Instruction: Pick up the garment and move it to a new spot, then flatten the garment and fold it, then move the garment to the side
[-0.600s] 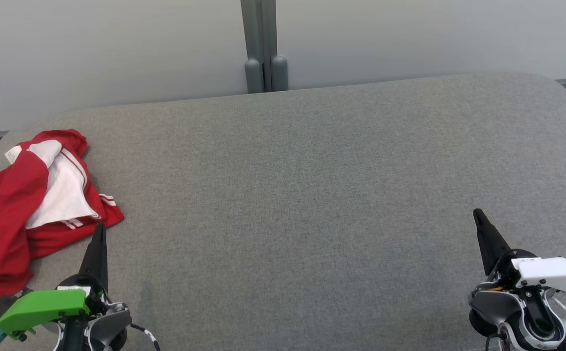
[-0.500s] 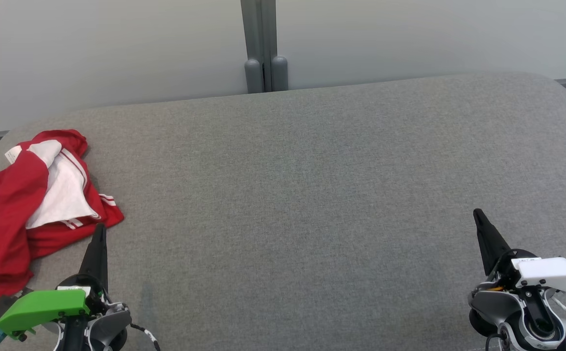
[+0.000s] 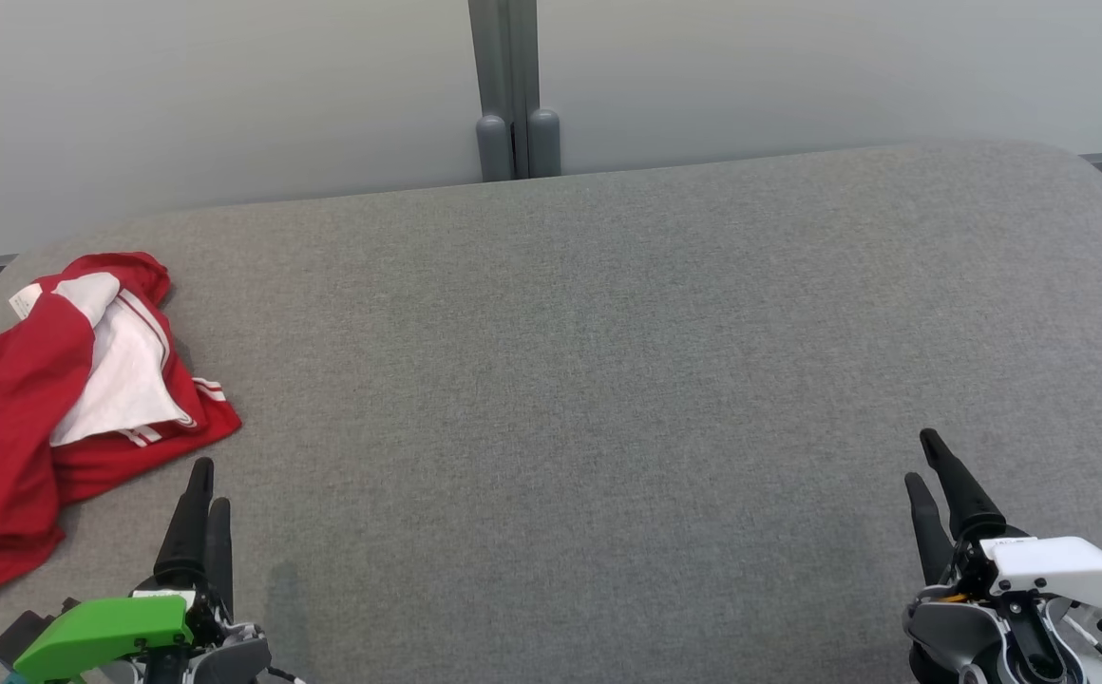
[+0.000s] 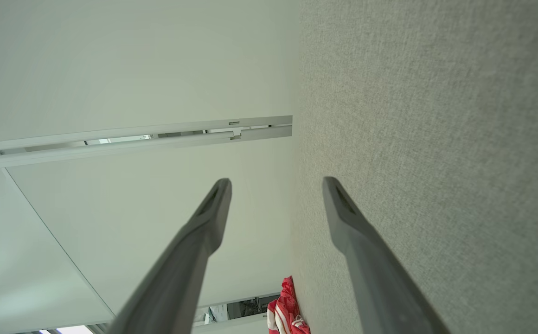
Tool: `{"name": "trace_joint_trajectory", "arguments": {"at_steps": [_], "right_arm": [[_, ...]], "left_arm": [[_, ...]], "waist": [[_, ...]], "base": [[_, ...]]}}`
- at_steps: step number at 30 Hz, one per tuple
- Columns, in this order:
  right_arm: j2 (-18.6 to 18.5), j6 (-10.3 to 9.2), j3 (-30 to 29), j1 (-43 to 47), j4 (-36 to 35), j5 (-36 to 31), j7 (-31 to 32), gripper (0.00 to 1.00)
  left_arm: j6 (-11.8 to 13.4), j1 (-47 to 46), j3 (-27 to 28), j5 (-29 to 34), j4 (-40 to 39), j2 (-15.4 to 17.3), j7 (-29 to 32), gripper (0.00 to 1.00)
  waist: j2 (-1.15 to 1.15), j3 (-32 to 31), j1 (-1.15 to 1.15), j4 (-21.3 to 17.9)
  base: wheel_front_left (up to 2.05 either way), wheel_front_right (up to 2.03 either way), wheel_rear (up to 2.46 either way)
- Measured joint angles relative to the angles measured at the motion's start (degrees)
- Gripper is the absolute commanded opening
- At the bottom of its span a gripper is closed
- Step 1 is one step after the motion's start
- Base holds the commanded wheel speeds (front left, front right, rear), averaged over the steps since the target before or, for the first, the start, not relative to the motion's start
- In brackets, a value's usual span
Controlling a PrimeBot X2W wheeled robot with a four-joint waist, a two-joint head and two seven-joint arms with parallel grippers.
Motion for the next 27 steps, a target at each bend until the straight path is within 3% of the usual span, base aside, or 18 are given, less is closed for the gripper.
{"name": "trace_joint_trajectory", "arguments": {"at_steps": [12, 27], "right_arm": [[0.0, 0.0, 1.4, 0.4, -2.8, -7.7, -3.2, 1.0], [-0.1, 0.0, 3.6, 1.0, -6.3, -23.0, -6.7, 1.0]], "left_arm": [[0.2, 0.0, -0.4, 7.9, -1.7, 0.0, -3.2, 1.0], [1.8, 0.0, -2.0, 24.8, -4.8, 0.0, -6.7, 1.0]], "waist": [[0.0, 0.1, 0.0, 0.0], [0.0, 0.1, 0.0, 0.0]], "base": [[0.0, 0.0, 0.0], [0.0, 0.0, 0.0]]}}
